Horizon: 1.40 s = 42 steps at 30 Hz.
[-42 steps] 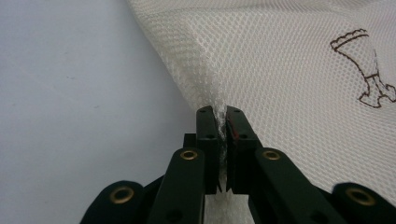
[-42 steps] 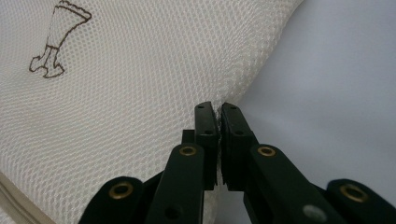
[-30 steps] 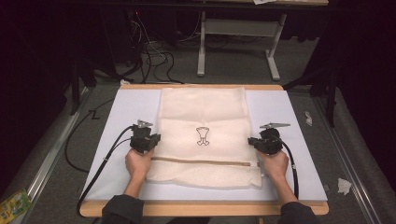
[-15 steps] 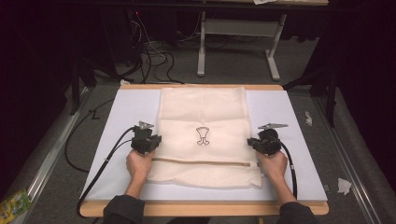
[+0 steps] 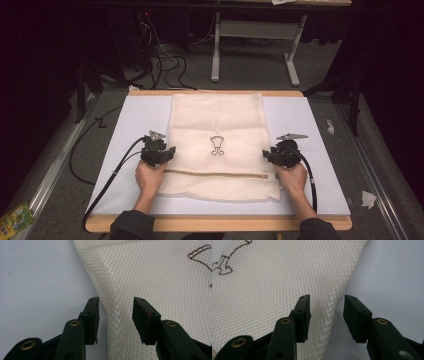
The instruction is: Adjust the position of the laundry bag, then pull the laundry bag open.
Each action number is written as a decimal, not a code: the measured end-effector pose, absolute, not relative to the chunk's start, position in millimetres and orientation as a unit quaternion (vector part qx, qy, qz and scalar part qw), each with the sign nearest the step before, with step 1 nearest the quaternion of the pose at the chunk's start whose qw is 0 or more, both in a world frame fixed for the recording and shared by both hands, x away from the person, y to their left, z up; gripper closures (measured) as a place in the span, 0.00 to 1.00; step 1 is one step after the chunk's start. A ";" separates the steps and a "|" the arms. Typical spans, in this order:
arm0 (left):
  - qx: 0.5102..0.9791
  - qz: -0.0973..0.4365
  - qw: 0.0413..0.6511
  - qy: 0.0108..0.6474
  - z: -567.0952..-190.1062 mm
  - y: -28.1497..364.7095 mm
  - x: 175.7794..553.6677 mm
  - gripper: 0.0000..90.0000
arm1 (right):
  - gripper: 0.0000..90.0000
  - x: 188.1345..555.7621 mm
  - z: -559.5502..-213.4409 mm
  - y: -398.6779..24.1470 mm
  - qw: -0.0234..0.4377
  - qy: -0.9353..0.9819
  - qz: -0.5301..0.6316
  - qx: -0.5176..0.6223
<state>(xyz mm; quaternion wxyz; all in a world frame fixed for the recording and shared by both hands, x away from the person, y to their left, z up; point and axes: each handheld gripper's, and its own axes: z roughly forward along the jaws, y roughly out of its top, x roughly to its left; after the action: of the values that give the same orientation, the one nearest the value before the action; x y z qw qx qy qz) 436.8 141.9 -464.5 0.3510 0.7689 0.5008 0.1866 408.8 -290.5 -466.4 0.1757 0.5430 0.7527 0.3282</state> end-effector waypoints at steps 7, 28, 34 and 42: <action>0.772 0.191 0.359 0.489 -461.6 142.2 428.8 0.55 | 0.58 400.5 -467.9 -294.5 0.182 0.745 0.334 0.548; 0.797 0.167 0.409 0.412 -457.6 113.2 384.3 0.48 | 0.56 368.8 -471.2 -310.8 0.184 0.733 0.366 0.543; 0.800 0.157 0.407 0.411 -460.5 109.1 380.8 0.48 | 0.56 362.6 -474.8 -313.2 0.181 0.731 0.371 0.544; 0.807 0.151 0.409 0.398 -457.2 98.3 377.0 0.48 | 0.55 356.8 -476.6 -315.8 0.174 0.728 0.376 0.546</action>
<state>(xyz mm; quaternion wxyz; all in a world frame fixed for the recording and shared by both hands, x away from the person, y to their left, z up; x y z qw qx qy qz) 377.0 98.3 -457.2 0.4094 0.8068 0.3983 0.1515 356.8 -315.8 -476.6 0.1738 0.5457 0.7283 0.3763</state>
